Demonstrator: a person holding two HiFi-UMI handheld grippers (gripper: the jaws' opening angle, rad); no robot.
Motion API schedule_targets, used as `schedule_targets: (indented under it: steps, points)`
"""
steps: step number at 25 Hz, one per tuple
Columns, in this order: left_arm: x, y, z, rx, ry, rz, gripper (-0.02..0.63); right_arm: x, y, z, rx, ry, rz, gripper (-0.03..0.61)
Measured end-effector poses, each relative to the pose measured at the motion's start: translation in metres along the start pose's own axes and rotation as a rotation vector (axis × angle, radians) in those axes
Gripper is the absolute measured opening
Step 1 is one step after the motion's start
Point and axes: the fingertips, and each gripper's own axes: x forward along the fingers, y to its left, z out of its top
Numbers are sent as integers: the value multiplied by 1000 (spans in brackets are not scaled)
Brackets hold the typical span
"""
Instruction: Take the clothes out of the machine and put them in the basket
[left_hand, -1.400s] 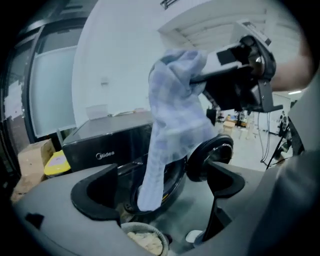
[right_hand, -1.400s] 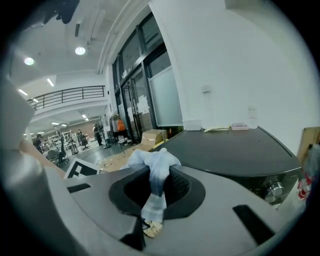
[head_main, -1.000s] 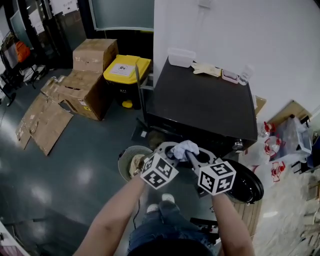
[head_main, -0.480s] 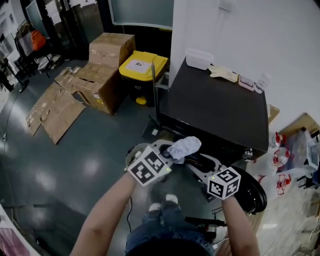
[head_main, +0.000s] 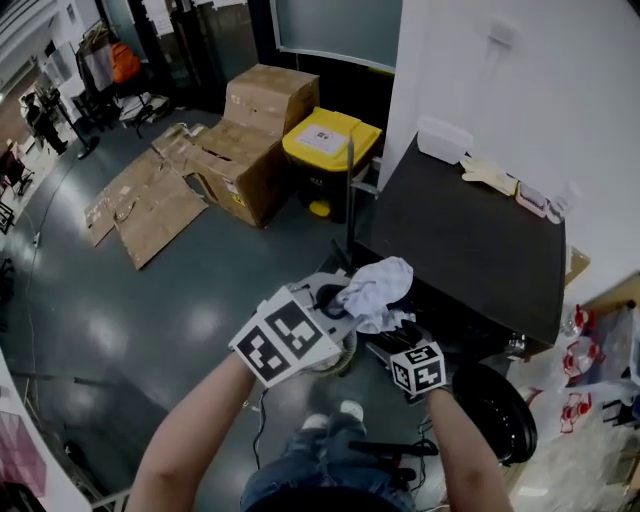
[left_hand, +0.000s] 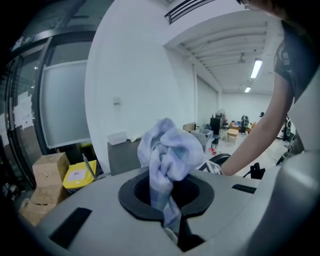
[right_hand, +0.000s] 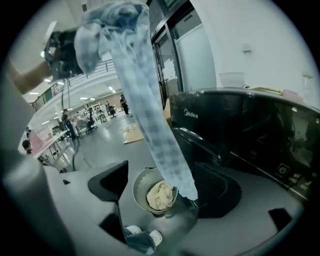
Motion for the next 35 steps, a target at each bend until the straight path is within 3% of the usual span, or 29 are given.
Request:
schedule_targets:
  steps: [6, 11, 14, 15, 16, 17, 20, 26, 35]
  points:
    - [-33, 5, 39, 40, -39, 60, 26, 60, -6, -30, -20, 133, 2, 402]
    - [-49, 6, 56, 57, -45, 101, 26, 91, -19, -19, -19, 81, -65, 401]
    - [-60, 10, 59, 38, -58, 127, 26, 99, -36, -24, -16, 119, -143, 399]
    - [-65, 12, 59, 31, -64, 140, 26, 97, -40, -28, -8, 141, -160, 277]
    - [-69, 16, 58, 31, -63, 160, 26, 94, -42, -27, 3, 148, -161, 71]
    - [-71, 21, 55, 38, -57, 185, 26, 90, -42, -21, 22, 132, -144, 26]
    - [-77, 36, 41, 31, -40, 268, 26, 73, -32, 0, 96, 45, -46, 25]
    - [-82, 62, -12, 2, 55, 371, 26, 37, 4, 39, 83, -57, 85, 25]
    - [-84, 78, -60, 0, 140, 427, 27, -26, 75, 144, -97, -220, 266, 25]
